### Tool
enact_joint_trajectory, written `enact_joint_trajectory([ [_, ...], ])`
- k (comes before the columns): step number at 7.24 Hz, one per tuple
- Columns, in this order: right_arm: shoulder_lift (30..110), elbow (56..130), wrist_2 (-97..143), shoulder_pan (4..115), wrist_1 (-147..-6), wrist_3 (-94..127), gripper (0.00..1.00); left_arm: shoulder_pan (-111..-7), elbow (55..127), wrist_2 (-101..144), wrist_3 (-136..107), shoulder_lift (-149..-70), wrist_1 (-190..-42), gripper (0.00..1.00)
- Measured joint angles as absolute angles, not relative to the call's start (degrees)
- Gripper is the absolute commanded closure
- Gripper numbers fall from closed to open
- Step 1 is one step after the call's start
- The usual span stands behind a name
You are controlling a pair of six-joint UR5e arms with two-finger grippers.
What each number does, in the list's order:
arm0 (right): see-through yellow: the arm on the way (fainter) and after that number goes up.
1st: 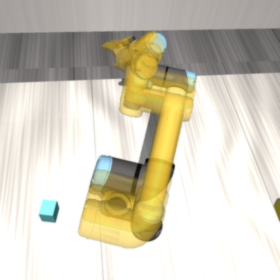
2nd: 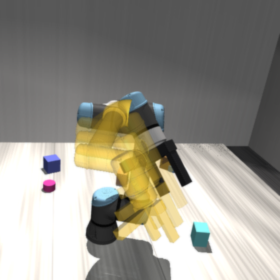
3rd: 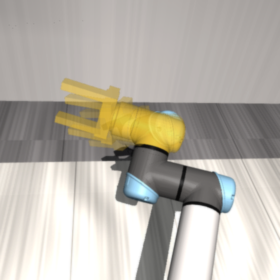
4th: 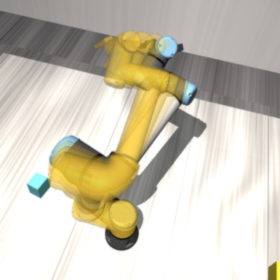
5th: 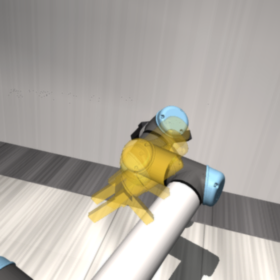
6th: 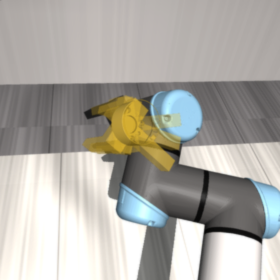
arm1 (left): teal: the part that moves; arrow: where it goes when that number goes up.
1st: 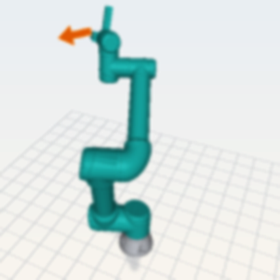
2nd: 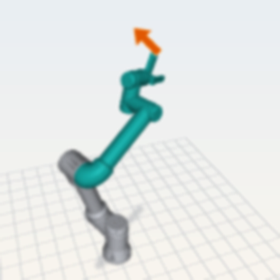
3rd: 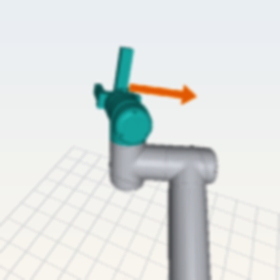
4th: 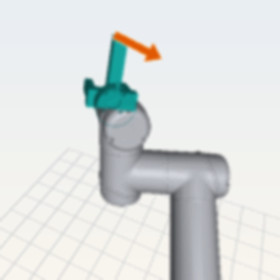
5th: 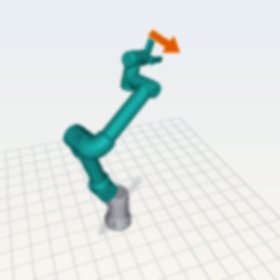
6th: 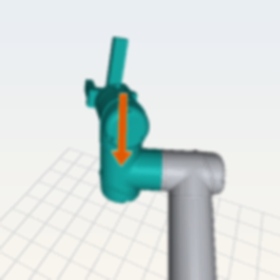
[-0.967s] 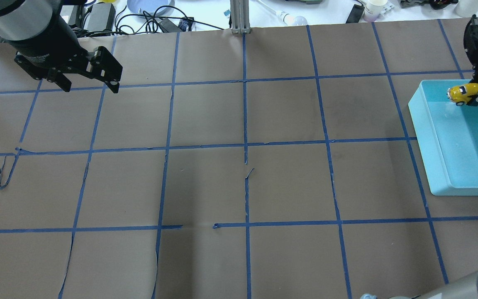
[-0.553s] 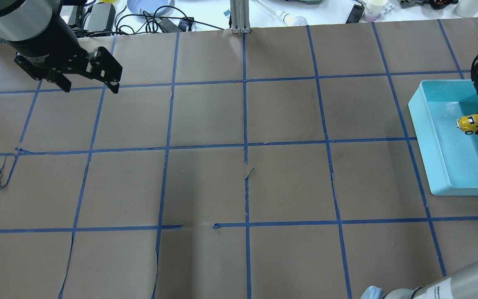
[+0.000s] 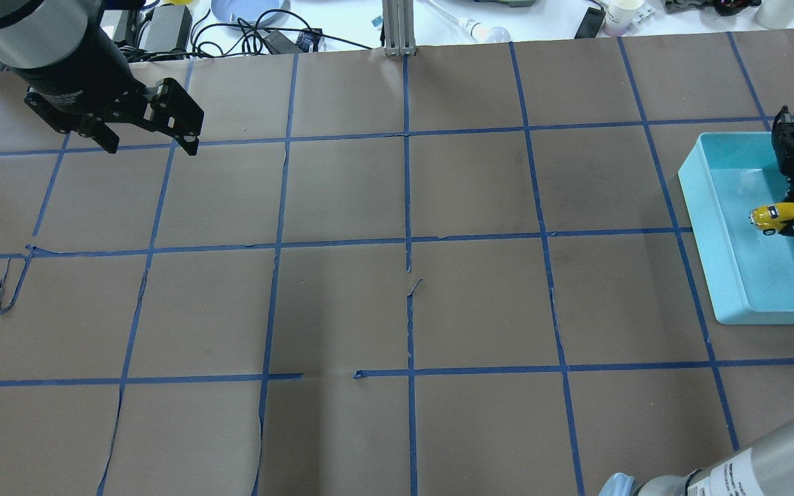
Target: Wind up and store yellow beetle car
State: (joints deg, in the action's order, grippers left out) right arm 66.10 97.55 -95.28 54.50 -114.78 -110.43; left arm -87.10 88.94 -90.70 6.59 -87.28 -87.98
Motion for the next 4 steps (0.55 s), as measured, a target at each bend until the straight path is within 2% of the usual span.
enact_joint_trajectory([
  [4,69.4,97.2,-94.7,54.8,-113.2,-106.1,0.00,-87.1,88.9,-90.7,6.6,-87.3,-88.0,0.00],
])
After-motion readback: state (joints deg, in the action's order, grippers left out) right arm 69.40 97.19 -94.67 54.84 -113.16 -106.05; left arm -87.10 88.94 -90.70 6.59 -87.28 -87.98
